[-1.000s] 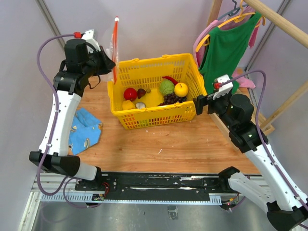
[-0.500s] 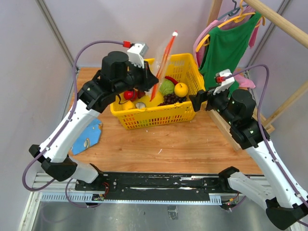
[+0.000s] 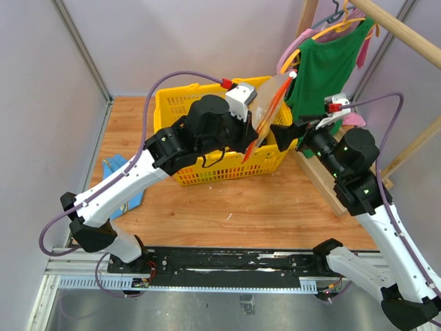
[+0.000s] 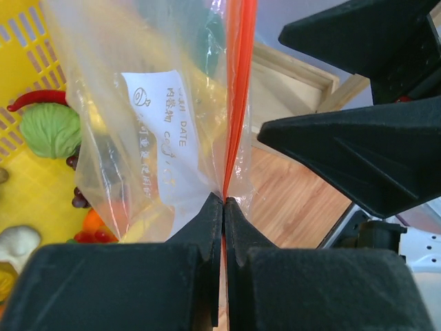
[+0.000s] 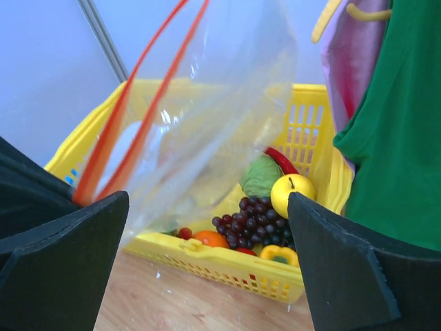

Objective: Place the food in the zip-top bag and seal the zipper
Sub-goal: Open the zipper of the food storage bag.

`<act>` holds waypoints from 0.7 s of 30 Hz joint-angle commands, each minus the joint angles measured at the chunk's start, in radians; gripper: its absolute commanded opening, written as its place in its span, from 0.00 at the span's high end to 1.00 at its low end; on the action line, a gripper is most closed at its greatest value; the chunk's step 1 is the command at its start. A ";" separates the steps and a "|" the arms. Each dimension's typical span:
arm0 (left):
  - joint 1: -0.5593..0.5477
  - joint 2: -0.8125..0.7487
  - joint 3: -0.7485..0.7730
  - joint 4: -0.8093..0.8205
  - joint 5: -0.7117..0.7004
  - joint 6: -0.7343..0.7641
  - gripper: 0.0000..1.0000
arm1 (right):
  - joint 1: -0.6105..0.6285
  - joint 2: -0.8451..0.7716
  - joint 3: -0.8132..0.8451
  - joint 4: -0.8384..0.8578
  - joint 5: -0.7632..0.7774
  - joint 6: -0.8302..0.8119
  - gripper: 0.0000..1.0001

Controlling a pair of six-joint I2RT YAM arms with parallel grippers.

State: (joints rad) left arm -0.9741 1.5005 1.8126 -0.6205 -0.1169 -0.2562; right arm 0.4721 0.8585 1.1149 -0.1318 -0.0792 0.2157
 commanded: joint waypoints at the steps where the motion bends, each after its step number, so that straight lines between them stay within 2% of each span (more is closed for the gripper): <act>1: -0.040 0.020 -0.001 0.067 -0.074 0.032 1.00 | 0.020 0.007 0.030 0.101 0.016 0.082 0.02; 7: -0.053 0.036 -0.009 0.078 -0.075 0.026 1.00 | 0.020 0.020 0.029 0.128 0.018 0.120 0.07; 13: -0.071 0.039 -0.024 0.101 -0.070 0.028 1.00 | 0.020 0.029 0.020 0.097 0.102 0.156 0.16; 21: -0.108 0.045 -0.038 0.112 -0.095 0.067 1.00 | 0.020 0.058 0.020 0.100 0.096 0.202 0.25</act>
State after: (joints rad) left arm -1.0557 1.5368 1.7851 -0.5526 -0.1837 -0.2237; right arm 0.4721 0.9073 1.1168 -0.0498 0.0006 0.3740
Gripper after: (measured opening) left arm 0.011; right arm 0.770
